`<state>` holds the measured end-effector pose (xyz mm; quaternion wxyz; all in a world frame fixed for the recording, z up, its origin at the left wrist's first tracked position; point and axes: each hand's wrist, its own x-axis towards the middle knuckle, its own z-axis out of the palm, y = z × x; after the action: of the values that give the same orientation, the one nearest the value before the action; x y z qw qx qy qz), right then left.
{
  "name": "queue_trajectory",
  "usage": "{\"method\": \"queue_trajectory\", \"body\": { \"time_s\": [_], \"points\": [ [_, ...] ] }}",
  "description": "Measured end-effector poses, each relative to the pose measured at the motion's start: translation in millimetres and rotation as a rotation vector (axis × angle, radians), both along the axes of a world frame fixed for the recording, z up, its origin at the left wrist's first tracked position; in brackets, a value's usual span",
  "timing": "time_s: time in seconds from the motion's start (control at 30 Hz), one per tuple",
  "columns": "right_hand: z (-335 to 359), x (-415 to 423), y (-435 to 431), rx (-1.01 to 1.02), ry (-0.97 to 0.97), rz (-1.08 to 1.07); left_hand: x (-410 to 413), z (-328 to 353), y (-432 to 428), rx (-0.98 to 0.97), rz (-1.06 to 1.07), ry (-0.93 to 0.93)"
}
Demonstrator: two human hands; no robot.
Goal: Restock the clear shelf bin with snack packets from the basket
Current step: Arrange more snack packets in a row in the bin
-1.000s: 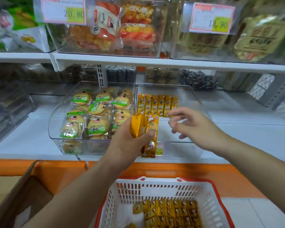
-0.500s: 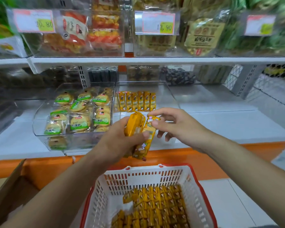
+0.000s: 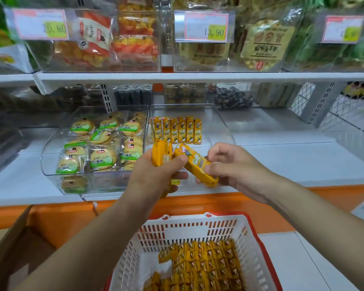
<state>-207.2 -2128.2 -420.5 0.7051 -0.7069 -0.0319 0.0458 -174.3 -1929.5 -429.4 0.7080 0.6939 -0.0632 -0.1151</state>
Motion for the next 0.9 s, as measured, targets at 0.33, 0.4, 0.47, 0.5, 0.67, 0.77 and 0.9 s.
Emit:
{"method": "queue_trajectory", "body": {
  "time_s": [0.33, 0.4, 0.47, 0.5, 0.67, 0.77, 0.9],
  "points": [
    [5, 9, 5, -0.252, -0.042, 0.091, 15, -1, 6, 0.123, -0.063, -0.077],
    [9, 16, -1, -0.208, -0.090, -0.046, 20, 1, 10, 0.139, -0.055, -0.060],
    [14, 28, -11, -0.199, -0.149, -0.164, 25, 3, 15, 0.146, -0.066, -0.049],
    [17, 36, -16, -0.229, -0.176, -0.203, 28, 3, 17, 0.138, -0.074, -0.042],
    [21, 90, -41, -0.565, -0.274, -0.409, 40, -1, 23, 0.121, -0.066, -0.092],
    [22, 127, -55, -0.842, -0.316, -0.423, 48, -7, 22, 0.129, -0.007, -0.146],
    [20, 172, -76, -1.061, -0.278, -0.350, 60, -16, 18, 0.088, 0.045, -0.168]
  ]
}}
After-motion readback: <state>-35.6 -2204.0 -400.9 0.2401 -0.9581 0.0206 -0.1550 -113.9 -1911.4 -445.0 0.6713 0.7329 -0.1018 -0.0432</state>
